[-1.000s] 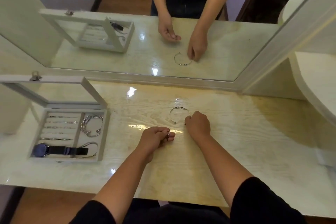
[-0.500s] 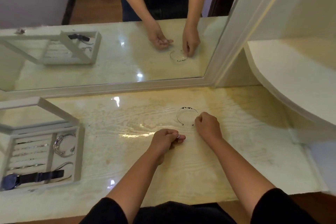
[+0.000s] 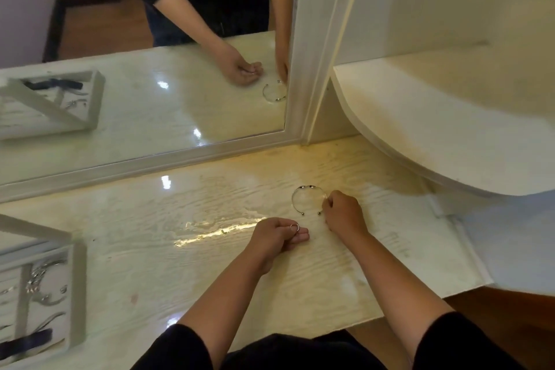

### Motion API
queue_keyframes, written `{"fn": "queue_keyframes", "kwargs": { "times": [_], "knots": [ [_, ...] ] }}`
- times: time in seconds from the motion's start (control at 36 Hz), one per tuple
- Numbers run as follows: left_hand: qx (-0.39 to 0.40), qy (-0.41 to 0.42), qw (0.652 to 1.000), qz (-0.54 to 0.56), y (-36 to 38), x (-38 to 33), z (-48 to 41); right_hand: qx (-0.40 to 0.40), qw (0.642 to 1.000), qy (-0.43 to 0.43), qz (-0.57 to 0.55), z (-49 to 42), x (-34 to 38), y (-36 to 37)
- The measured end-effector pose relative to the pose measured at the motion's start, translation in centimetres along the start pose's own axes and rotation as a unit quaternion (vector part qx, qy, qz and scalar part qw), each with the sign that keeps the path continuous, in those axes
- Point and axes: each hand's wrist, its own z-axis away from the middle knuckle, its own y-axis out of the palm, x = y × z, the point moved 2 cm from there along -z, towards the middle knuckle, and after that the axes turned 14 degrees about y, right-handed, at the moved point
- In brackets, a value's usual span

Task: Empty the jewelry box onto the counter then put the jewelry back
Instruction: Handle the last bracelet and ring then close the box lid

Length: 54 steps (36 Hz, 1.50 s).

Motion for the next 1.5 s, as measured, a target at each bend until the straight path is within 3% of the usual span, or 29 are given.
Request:
{"fn": "queue_keyframes", "kwargs": {
  "times": [0.17, 0.44, 0.61, 0.83, 1.08, 1.36, 1.5],
  "knots": [
    [-0.01, -0.009, 1.0, 0.01, 0.3, 0.7, -0.4, -0.003, 1.0, -0.004, 0.009, -0.2, 0.1, 0.0],
    [0.041, -0.01, 0.999, -0.033, 1.1, 1.0, -0.2, 0.024, 0.988, 0.047, -0.143, 1.2, -2.5, 0.4],
    [0.055, 0.002, 0.997, -0.052, 2.0, 1.2, 0.3, 0.135, 0.973, 0.048, -0.18, 3.3, -3.7, 2.6],
    [0.063, 0.021, 0.992, -0.104, 2.2, 1.6, 0.7, 0.165, 0.947, 0.048, -0.271, 4.4, -4.2, 2.9],
    [0.06, 0.011, 0.991, -0.123, 1.8, 2.6, 1.3, 0.181, 0.943, 0.051, -0.274, 5.0, -4.3, 3.2],
    [-0.003, 0.022, 0.98, -0.195, 2.7, 2.8, 1.2, 0.135, 0.964, 0.053, -0.223, 4.9, -4.0, 3.6],
    [-0.016, -0.016, 0.978, -0.208, 2.8, 2.7, 0.6, 0.112, 0.975, 0.054, -0.182, 4.8, -3.8, 3.7]
  ]
}}
